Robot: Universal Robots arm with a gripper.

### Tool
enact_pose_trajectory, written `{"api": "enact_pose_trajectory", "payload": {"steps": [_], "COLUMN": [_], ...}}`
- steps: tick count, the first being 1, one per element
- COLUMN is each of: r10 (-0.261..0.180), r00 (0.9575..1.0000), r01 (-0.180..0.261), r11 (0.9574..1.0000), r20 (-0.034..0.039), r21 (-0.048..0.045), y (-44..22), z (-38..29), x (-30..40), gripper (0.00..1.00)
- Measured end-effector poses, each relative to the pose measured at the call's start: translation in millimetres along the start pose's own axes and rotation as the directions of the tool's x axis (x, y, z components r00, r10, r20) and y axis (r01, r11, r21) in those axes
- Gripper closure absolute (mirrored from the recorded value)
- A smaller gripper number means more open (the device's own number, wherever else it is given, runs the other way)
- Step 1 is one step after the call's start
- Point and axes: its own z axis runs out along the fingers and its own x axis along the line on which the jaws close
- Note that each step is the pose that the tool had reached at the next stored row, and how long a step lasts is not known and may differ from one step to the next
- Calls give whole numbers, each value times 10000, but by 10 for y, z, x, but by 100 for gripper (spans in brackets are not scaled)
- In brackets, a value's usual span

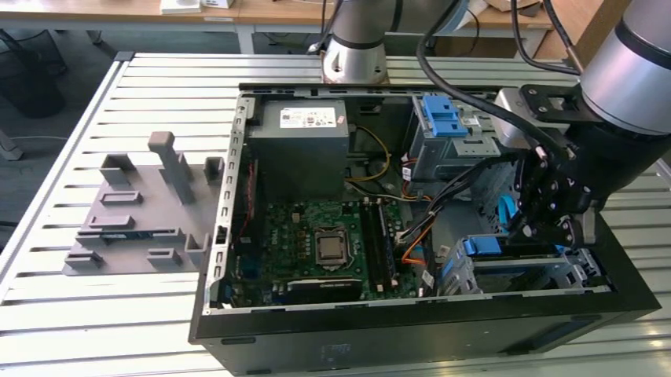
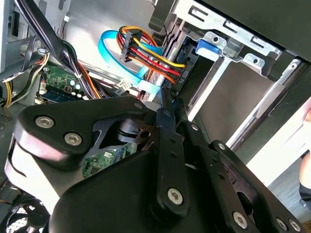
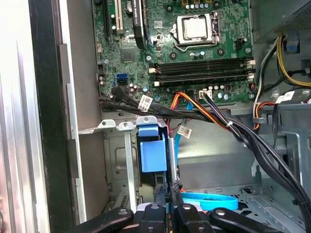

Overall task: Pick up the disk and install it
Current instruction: 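Insert the second disk wire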

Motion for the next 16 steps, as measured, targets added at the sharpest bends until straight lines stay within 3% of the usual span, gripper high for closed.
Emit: {"api": "enact_pose_trajectory", "payload": {"steps": [16], "r10": [0], "r00": [10000], "r01": [0], "r11": [10000], "r20": [9], "r21": [1], "y": [-14], "z": [49], "x": [7], "gripper": [84]}}
